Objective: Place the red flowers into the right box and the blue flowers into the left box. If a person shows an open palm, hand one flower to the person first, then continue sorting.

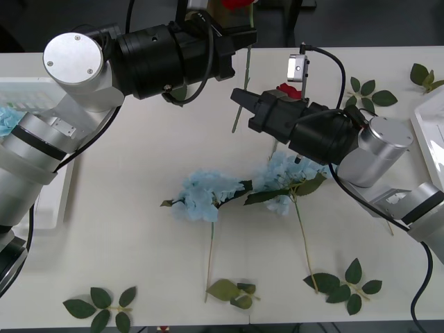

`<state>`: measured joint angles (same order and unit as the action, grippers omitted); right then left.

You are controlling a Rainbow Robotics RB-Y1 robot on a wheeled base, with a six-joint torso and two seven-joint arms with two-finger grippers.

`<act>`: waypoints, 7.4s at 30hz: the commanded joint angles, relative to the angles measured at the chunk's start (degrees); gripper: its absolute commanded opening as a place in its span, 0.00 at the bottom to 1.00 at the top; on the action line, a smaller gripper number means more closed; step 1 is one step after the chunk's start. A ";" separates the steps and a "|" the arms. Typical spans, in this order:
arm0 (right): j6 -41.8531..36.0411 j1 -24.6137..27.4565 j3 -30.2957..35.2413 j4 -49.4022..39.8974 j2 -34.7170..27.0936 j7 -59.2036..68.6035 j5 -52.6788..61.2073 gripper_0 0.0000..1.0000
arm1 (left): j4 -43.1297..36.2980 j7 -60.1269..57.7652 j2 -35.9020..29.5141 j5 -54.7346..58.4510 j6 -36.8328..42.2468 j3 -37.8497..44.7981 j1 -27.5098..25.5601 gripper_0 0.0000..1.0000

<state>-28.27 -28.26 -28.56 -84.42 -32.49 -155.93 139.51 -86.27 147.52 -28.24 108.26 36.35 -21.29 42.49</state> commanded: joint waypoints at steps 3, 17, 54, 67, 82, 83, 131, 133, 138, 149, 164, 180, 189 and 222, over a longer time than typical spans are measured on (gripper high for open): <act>-0.73 -2.59 1.05 -2.06 0.50 0.93 0.33 0.00 | -1.62 -1.35 0.29 0.99 -0.40 0.11 -0.47 0.56; -5.48 -2.68 1.49 1.81 -16.29 0.93 -2.66 0.00 | -1.44 -1.79 0.20 3.28 -0.31 -0.24 -0.47 1.00; -39.76 -1.62 21.09 33.71 -42.92 20.05 -53.20 0.00 | -7.42 -73.34 -16.41 -43.57 73.65 6.88 1.28 1.00; -26.57 26.94 35.51 23.52 -41.16 20.85 -46.08 0.00 | -35.10 -108.14 -9.56 -61.24 73.65 -6.66 -6.63 1.00; -27.37 31.42 41.66 13.32 -37.20 30.16 -54.69 0.00 | -43.98 -108.84 -2.79 -80.13 73.65 -15.97 -22.89 1.00; -27.28 31.34 41.57 13.23 -37.20 30.34 -54.69 0.05 | -43.98 -108.93 -2.44 -81.80 73.65 -17.21 -23.33 1.00; -54.88 6.46 34.45 -22.19 -23.14 65.76 -77.81 0.90 | -8.56 -118.42 10.31 -93.58 43.90 -33.99 -12.87 1.00; -52.94 7.78 32.78 -22.89 -23.85 65.49 -77.46 0.89 | -8.56 -118.42 10.31 -93.58 43.90 -34.08 -12.95 0.84; -43.19 14.99 27.68 -26.93 -27.19 64.53 -78.77 0.90 | -8.65 -118.25 10.31 -93.49 43.99 -34.08 -12.95 0.00; -20.60 33.89 26.28 -30.27 -35.01 62.15 -84.40 0.90 | -8.65 -117.98 10.40 -93.49 44.07 -34.08 -12.95 0.00; -8.82 27.91 12.65 -19.37 -26.83 61.28 -96.09 0.90 | -19.11 -117.37 -7.45 -81.28 46.09 -33.38 -6.36 0.00; -11.72 20.44 8.52 -14.72 -19.63 61.36 -99.96 0.89 | -27.37 -111.13 -43.57 -45.94 47.24 -12.55 -0.21 0.00; -11.72 17.19 7.64 -10.41 -15.58 61.28 -101.45 0.78 | -12.69 -92.58 -50.78 -38.12 45.65 0.99 -4.69 0.00; -25.61 16.31 24.87 -33.44 -16.46 68.31 -74.99 0.00 | 23.52 -47.76 -35.75 -36.28 13.84 7.67 -23.85 0.00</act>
<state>-53.49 -9.78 -4.98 -114.31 -49.76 -91.89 61.89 -64.67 92.32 -65.47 72.23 52.25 -14.87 19.73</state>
